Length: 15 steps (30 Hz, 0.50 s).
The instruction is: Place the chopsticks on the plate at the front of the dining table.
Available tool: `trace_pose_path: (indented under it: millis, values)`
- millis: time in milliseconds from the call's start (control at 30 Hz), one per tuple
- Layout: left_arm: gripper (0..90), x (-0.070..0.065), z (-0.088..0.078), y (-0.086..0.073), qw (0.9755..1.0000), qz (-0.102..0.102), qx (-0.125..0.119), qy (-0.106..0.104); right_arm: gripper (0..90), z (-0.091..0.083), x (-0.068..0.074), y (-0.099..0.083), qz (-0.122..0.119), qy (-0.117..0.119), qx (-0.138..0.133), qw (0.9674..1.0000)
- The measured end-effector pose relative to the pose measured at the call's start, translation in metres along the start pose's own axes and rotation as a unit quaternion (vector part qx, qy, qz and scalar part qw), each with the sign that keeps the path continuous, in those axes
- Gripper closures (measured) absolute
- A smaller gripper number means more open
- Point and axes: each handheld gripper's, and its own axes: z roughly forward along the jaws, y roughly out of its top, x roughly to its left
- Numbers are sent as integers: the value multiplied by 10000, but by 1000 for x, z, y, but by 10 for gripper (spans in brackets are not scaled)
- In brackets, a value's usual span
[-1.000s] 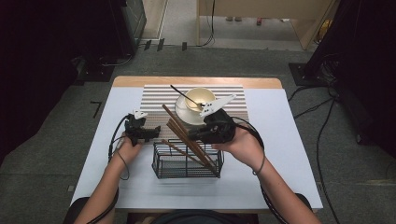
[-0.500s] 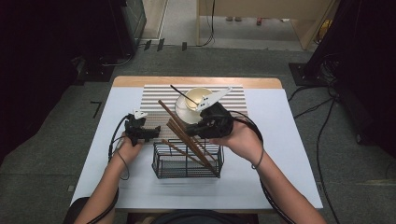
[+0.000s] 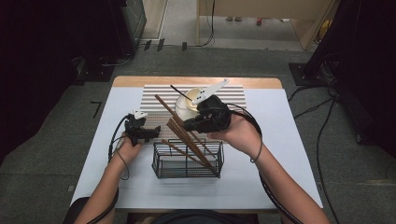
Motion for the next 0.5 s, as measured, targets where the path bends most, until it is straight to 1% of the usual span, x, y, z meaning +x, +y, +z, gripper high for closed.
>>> trace_pose_path:
  millis: [200,300,400,467,500]
  values:
    - [102,0,0,0,10000,5,0,-2,852,-5,-2,9,-76,-74,27,9999]
    - [102,0,0,0,10000,19,9,-5,851,-6,-3,12,-71,-82,21,9999]
    - [102,0,0,0,10000,6,-1,-5,852,-10,-6,17,-92,-156,77,9998]
    - [102,0,0,0,10000,5,-5,-5,852,-11,-7,18,-103,-174,65,9998]
    - [102,0,0,0,10000,5,-3,-5,852,-12,-9,19,-74,-179,98,9998]
